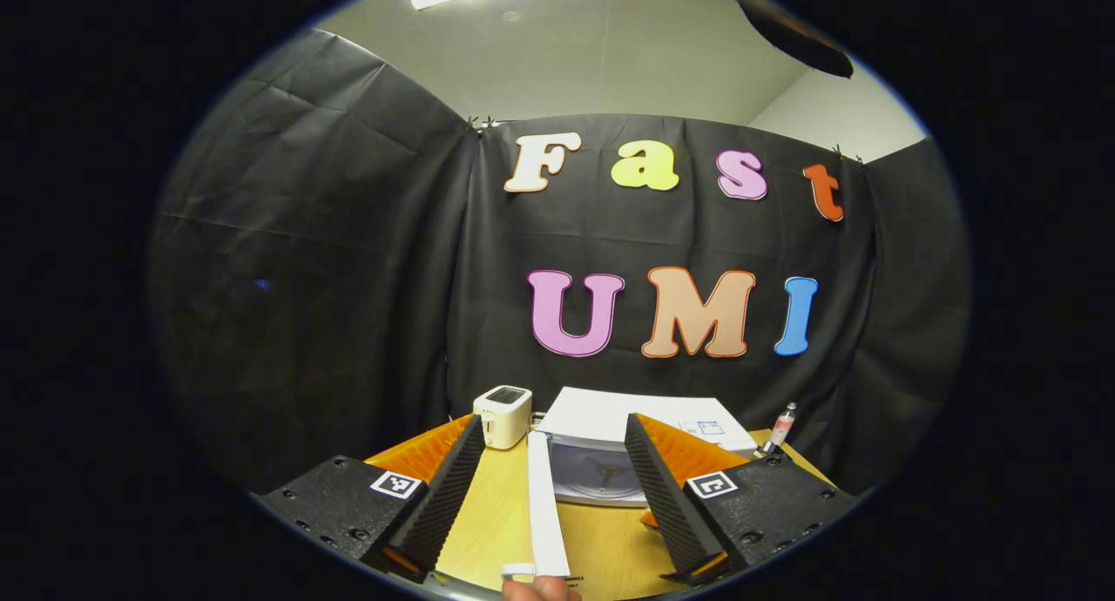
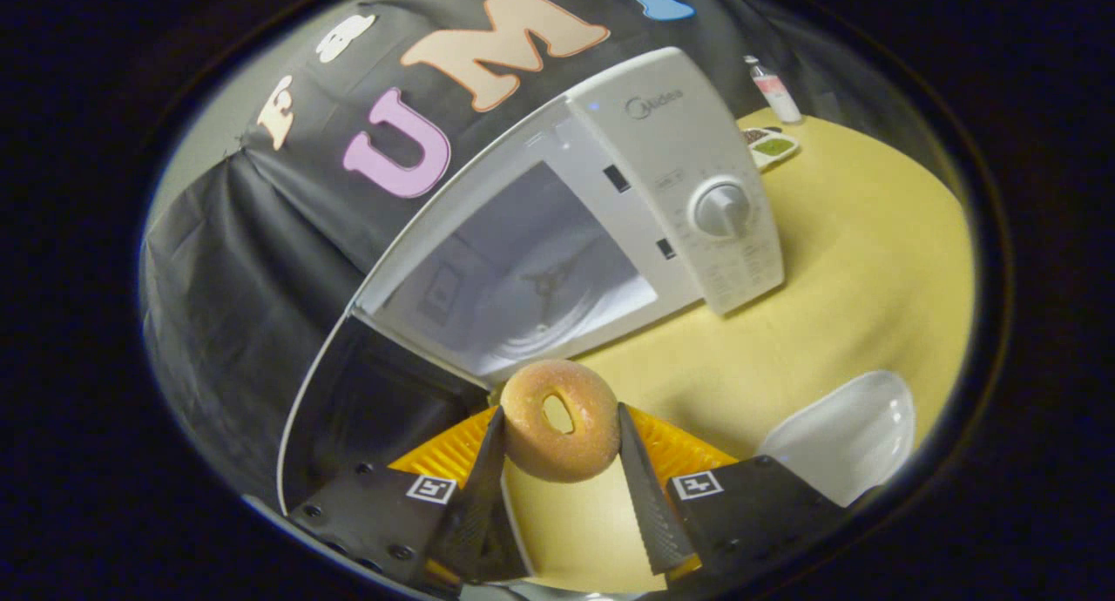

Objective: Open the microwave oven with the left hand, put the food in, and close the microwave oven.

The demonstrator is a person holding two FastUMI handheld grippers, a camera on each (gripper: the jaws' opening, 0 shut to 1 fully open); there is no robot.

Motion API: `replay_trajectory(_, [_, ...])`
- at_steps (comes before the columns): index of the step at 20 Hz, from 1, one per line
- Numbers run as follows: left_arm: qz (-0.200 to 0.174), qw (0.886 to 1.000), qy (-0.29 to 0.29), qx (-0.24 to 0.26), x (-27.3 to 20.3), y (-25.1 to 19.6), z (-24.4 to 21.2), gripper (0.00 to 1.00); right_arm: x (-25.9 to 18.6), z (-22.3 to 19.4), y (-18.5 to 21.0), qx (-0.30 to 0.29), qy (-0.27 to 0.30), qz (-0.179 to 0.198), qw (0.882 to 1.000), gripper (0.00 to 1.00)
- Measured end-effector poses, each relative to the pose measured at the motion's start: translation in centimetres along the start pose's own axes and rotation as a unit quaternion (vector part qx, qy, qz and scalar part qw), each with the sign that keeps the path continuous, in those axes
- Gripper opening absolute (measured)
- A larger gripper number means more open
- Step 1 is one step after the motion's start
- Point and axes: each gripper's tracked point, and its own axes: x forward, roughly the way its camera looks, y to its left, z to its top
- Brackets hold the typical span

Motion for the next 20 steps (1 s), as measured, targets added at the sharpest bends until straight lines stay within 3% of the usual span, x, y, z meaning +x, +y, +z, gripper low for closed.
replay_trajectory(1, [0.005,1.000,0.005,0.000,-0.2,0.5,-0.2,0.92,1.0,0.1,0.9,0.027,-0.003,0.000,1.000,0.75])
replay_trajectory(2, [0.011,1.000,0.012,0.001,-0.5,0.8,-0.5,0.95,2.0,0.0,1.6,0.047,-0.005,0.001,0.999,0.75])
replay_trajectory(3, [0.019,1.000,0.019,0.006,-1.1,1.4,-0.8,0.95,3.0,0.0,2.3,0.062,-0.009,0.003,0.998,0.68])
replay_trajectory(5, [0.036,0.999,0.029,0.015,-2.2,2.5,-1.1,0.92,4.8,0.0,3.3,0.099,-0.014,0.004,0.995,0.68])
replay_trajectory(6, [0.044,0.998,0.034,0.018,-2.7,3.1,-1.2,0.95,5.7,0.2,3.7,0.116,-0.022,0.001,0.993,0.75])
replay_trajectory(7, [0.052,0.998,0.041,0.020,-3.2,3.5,-1.6,0.92,6.5,0.6,3.9,0.129,-0.032,-0.003,0.991,0.75])
replay_trajectory(12, [0.078,0.995,0.052,0.029,-4.6,4.8,-1.4,0.95,9.7,2.9,4.1,0.167,-0.085,-0.016,0.982,0.74])
replay_trajectory(13, [0.076,0.995,0.058,0.035,-4.7,4.7,-1.8,0.92,10.2,3.3,4.1,0.175,-0.093,-0.019,0.980,0.67])
replay_trajectory(16, [0.075,0.994,0.069,0.043,-5.1,4.6,-2.0,0.95,12.2,4.3,3.6,0.200,-0.116,-0.032,0.972,0.68])
replay_trajectory(17, [0.077,0.994,0.069,0.044,-5.2,4.5,-1.8,0.95,12.7,4.6,3.5,0.208,-0.122,-0.035,0.970,0.74])
replay_trajectory(18, [0.080,0.993,0.070,0.046,-5.2,4.6,-1.8,0.95,13.1,4.9,3.4,0.212,-0.128,-0.038,0.968,0.67])
replay_trajectory(20, [0.086,0.992,0.074,0.045,-5.5,4.6,-2.0,0.95,14.0,5.1,3.0,0.215,-0.134,-0.049,0.966,0.67])
